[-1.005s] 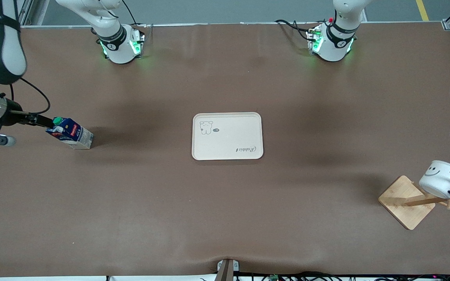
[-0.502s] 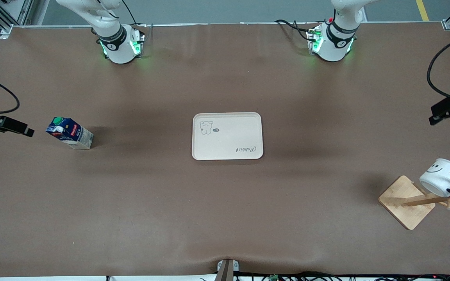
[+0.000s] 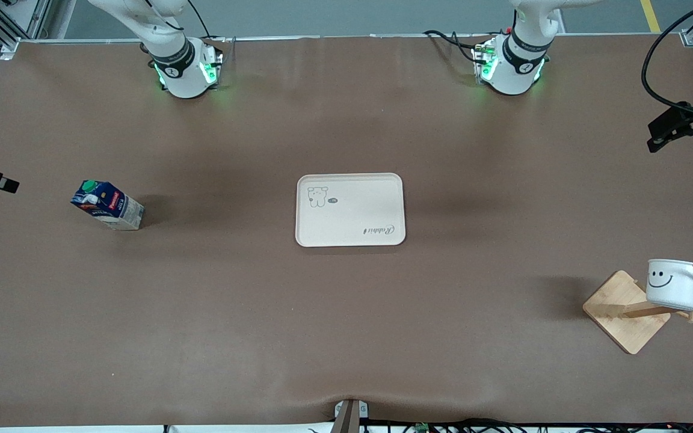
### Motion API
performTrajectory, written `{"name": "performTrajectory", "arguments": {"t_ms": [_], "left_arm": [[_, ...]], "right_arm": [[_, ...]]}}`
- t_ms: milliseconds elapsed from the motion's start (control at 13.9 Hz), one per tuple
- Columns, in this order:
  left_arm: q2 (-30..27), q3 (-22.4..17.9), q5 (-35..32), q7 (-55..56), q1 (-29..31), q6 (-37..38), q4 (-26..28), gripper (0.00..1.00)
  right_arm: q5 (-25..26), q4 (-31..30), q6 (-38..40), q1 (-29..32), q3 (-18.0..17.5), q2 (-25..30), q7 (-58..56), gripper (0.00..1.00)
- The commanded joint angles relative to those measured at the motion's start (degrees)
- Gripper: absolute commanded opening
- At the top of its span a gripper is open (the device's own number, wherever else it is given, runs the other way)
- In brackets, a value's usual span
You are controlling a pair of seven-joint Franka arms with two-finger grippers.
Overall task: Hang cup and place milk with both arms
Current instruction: 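Release the mug and withdraw both grippers upward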
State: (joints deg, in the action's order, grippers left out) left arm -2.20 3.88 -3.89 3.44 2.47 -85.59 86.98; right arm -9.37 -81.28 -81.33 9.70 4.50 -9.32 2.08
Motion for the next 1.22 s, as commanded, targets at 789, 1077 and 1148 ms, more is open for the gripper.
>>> {"name": "performTrajectory", "arguments": {"t_ms": [789, 1077, 1148], "left_arm": [[-3.87, -4.05, 1.96, 1.92, -3.44, 0.95, 3.98, 1.0], [-3.78, -3.96, 1.96, 1.92, -3.7, 1.22, 3.9, 1.0], [-3.78, -3.96, 1.96, 1.92, -3.79, 1.22, 3.81, 1.0]], "right_arm": [[8.67, -3.33, 3.3, -5.22, -1.42, 11.77, -4.27, 1.0], [9.63, -8.9, -0.5, -5.83, -1.86, 15.83, -4.54, 1.0], [9.72, -8.37, -0.67, -5.83, -1.77, 15.57, -4.63, 1.0]]}}
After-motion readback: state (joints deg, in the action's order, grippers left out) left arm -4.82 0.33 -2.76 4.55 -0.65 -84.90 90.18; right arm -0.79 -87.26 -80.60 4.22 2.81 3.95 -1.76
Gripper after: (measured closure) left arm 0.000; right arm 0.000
